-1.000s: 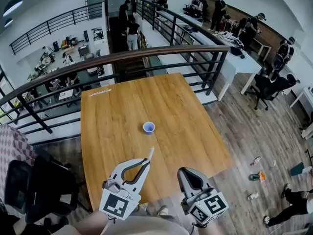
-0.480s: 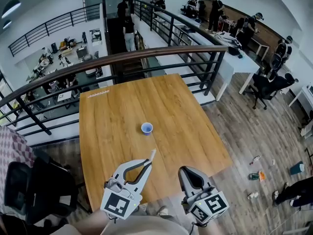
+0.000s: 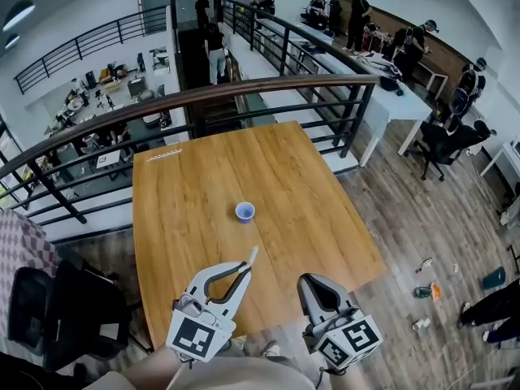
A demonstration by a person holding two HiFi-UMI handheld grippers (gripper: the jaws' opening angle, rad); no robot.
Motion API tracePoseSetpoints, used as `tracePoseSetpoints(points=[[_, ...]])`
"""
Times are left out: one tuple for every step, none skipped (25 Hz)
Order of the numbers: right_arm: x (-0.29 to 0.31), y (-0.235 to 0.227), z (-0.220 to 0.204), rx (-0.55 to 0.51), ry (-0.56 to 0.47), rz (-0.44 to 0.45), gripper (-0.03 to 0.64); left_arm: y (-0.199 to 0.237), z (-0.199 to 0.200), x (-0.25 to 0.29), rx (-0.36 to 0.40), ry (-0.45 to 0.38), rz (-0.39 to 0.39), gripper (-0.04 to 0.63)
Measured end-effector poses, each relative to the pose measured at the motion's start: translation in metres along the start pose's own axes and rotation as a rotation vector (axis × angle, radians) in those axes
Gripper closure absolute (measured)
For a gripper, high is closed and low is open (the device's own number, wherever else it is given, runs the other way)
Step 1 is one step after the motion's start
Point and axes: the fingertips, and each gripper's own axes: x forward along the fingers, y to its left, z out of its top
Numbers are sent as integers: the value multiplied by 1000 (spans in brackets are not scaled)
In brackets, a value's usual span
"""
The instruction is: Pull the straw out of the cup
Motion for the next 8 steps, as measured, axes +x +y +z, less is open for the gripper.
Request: tracePoseSetpoints(points=[[0, -1, 2, 2, -3, -1, 586, 0, 1, 1, 3, 1, 0, 554], [0, -1, 3, 5, -6, -3, 586, 0, 2, 1, 4, 2, -1, 554], [0, -1, 3, 7, -6, -4, 586, 0, 2, 1, 3, 1, -1, 554], [1, 0, 3, 8, -6, -4, 586, 0, 1, 0, 2, 0, -1, 554], [1, 1, 1, 8, -4, -4, 586, 1, 0, -2, 0, 0, -2, 554], [1, 3, 0, 8, -3, -4, 586, 1, -1, -4, -1, 1, -3, 554], [1, 4, -2, 8, -2, -4, 586, 1, -2, -6, -2, 1, -3, 554], [2, 6, -3, 8, -1, -5, 586, 1, -3, -8, -3, 2, -4, 554]])
